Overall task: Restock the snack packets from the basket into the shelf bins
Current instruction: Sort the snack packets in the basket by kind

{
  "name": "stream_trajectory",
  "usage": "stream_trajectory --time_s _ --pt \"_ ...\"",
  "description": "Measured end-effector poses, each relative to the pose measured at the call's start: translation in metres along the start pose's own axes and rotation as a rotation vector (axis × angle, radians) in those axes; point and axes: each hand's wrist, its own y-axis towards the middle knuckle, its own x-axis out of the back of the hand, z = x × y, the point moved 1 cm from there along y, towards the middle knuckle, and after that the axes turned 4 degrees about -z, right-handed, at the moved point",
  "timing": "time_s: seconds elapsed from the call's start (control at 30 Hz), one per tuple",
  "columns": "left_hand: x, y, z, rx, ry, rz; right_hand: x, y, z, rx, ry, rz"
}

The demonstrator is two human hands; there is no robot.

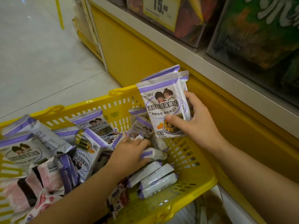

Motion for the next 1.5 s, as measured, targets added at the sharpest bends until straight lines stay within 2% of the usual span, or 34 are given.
stream_trajectory --time_s 0.1,0.17,0.27,0.4,0.5,0.57,0.67,0.77,0.87,0.97,1.07,1.27,1.37,1.5 --pt "-0.014 -0.018 -0.004 0.061 0.002 0.226 0.0 0.0 0.001 -0.003 -0.007 -0.002" --pt "-0.013 -0.022 -0.004 0.083 -0.078 0.266 -0.001 -0.001 0.0 -0.002 -0.026 0.003" --pt "-0.007 -0.025 0.002 0.221 -0.26 0.303 -0.002 -0.004 -0.001 -0.003 -0.063 0.011" --pt "-0.008 -0.025 0.003 0.302 -0.292 0.372 -0.005 -0.005 -0.001 0.011 -0.092 0.009" --pt "-0.007 -0.025 0.003 0.408 -0.441 0.446 -0.006 -0.004 -0.002 0.014 -0.084 0.004" --pt "-0.005 -0.021 0.0 0.521 -0.518 0.445 -0.006 -0.004 -0.002 0.013 -0.071 0.005" --pt "-0.004 -0.01 -0.009 0.611 -0.473 0.34 -0.007 -0.005 -0.003 0.012 -0.071 0.007" --pt "-0.001 0.002 -0.01 0.537 -0.51 0.364 -0.008 -0.006 -0.003 0.019 -0.086 0.008" --pt "-0.002 0.007 -0.003 0.447 -0.529 0.542 -0.006 -0.004 -0.004 -0.002 -0.061 0.017" --pt "-0.009 0.0 0.002 0.484 -0.564 0.651 -0.005 -0.003 -0.004 -0.025 -0.028 0.025" --pt "-0.01 -0.001 0.006 0.439 -0.592 0.616 -0.005 -0.004 -0.003 -0.025 -0.031 0.032" --pt "-0.005 -0.009 0.021 0.406 -0.819 0.508 -0.002 -0.001 -0.002 -0.045 0.012 0.039" --pt "-0.013 0.0 0.015 0.335 -0.698 0.496 -0.002 -0.001 -0.001 -0.051 0.022 0.035" --pt "-0.019 0.009 0.01 0.352 -0.611 0.606 -0.002 0.0 -0.001 -0.058 0.021 0.039"
